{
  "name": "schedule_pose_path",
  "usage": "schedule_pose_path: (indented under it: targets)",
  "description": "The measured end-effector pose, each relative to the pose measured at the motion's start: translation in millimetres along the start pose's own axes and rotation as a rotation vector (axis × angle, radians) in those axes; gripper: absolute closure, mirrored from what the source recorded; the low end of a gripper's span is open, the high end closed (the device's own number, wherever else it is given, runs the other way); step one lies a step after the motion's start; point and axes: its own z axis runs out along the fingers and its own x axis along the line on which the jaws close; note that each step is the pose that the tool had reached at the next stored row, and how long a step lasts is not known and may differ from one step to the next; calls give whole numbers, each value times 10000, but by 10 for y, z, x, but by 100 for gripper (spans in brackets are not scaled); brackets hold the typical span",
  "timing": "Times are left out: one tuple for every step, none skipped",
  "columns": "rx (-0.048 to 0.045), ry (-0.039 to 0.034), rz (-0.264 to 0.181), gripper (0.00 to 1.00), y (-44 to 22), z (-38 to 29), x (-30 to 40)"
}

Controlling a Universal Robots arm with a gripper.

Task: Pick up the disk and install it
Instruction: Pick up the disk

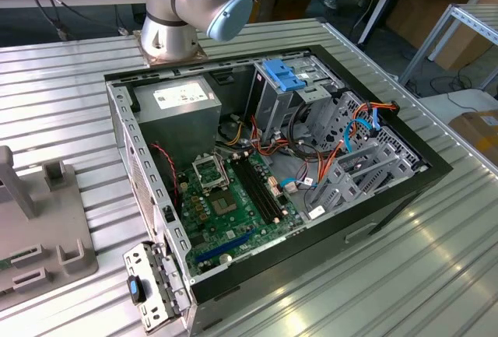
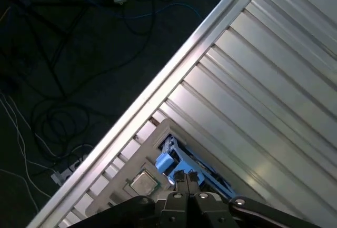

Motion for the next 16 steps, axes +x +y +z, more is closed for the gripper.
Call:
schedule_pose_path:
  targets:
    - [2, 5, -119, 89, 0, 0, 0]
    - [3, 5, -159, 89, 0, 0, 0]
    - [3, 6, -160, 89, 0, 0, 0]
    - [3, 5, -160, 89, 0, 0, 0]
    - [4, 6, -161, 89, 0, 0, 0]
    - [3, 6, -161, 89, 0, 0, 0]
    - [4, 6, -161, 89, 0, 0, 0]
    - [3, 6, -162, 89, 0, 0, 0]
    - [4, 5, -168, 89, 0, 0, 0]
    - [4, 6, -197, 89, 0, 0, 0]
    - [9, 17, -466, 89, 0, 1, 0]
    - [16, 32, -871, 89, 0, 0, 0]
    - [21, 42, -1137, 89, 0, 0, 0]
    - [28, 57, -1555, 89, 0, 0, 0]
    - [34, 69, -1898, 89, 0, 0, 0]
    - [41, 84, -2279, 89, 0, 0, 0]
